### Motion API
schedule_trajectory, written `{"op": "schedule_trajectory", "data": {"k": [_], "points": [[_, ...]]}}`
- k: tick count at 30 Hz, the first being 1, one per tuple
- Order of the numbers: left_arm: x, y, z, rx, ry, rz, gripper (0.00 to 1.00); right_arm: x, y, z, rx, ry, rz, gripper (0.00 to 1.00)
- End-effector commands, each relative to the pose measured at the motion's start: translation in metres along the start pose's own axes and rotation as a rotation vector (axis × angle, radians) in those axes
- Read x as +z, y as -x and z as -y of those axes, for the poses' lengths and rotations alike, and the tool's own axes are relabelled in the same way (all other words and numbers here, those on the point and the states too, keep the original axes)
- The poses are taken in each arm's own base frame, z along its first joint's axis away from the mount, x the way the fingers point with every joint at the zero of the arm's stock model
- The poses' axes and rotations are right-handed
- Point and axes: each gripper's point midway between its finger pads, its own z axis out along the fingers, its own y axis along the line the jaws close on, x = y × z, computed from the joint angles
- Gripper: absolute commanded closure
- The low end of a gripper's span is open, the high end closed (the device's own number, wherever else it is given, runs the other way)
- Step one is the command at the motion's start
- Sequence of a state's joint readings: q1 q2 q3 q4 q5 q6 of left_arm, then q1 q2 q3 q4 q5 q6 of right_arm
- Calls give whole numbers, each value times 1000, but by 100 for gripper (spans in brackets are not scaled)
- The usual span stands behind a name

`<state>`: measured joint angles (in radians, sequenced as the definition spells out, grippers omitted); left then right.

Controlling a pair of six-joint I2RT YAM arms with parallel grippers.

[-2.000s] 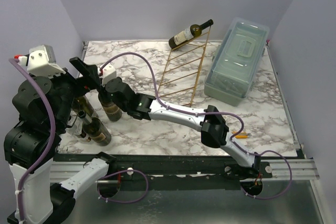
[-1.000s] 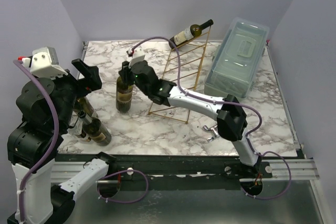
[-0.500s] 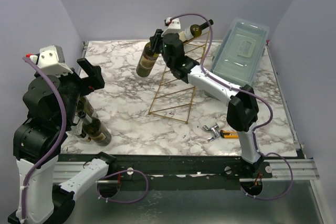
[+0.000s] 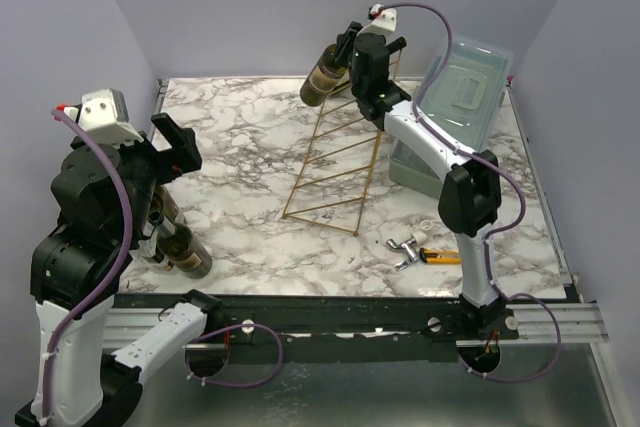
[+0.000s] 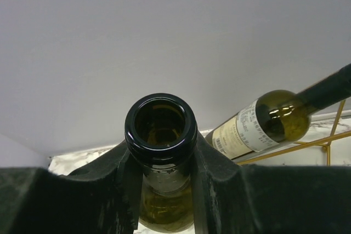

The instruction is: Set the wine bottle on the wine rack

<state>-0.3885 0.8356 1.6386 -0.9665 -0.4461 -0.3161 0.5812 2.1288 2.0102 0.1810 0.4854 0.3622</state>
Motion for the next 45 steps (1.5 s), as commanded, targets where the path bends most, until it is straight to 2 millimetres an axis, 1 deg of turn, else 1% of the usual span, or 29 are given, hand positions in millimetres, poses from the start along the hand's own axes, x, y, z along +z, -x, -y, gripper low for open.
{"op": "schedule_trajectory", "data": {"k": [1, 5, 11, 16, 21, 27, 31, 36, 40, 45], "points": [[-2, 2, 2, -21, -11, 12, 4, 14, 48, 1, 132, 3, 145, 99], [0, 1, 4, -22, -17, 3, 4, 25, 44, 16, 143, -30, 147, 99], [0, 0, 4, -20, -16, 1, 4, 34, 38, 32, 137, -68, 157, 99], [-1, 0, 0, -29, 0, 10, 4, 39, 33, 39, 131, -84, 161, 99], [1, -3, 1, -30, -5, 3, 4, 45, 22, 42, 130, -91, 147, 99], [1, -2, 3, -21, -11, 2, 4, 47, 11, 55, 149, -127, 146, 99], [-1, 0, 0, -19, -2, 13, 4, 50, 6, 63, 158, -143, 142, 99], [-1, -2, -1, -18, 4, 10, 4, 54, -5, 77, 186, -167, 123, 99], [-1, -1, -2, -22, 8, 14, 4, 58, -14, 84, 211, -171, 102, 99], [-1, -1, -3, -21, 13, 16, 4, 59, -20, 88, 208, -182, 95, 99]]}}
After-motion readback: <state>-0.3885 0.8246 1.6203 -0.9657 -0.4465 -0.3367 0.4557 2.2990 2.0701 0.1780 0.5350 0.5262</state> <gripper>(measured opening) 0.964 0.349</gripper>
